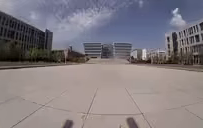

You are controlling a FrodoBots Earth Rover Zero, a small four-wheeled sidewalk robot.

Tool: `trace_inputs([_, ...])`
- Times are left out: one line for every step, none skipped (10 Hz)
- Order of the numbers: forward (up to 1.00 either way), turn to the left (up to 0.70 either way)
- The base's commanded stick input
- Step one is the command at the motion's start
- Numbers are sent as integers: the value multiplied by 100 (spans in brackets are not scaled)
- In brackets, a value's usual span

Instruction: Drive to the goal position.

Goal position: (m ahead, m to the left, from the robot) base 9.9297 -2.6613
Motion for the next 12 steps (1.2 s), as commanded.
trace_inputs([70,0])
trace_inputs([70,0])
trace_inputs([70,0])
trace_inputs([70,0])
trace_inputs([70,0])
trace_inputs([70,0])
trace_inputs([70,0])
trace_inputs([70,0])
trace_inputs([70,0])
trace_inputs([70,0])
trace_inputs([70,0])
trace_inputs([70,0])
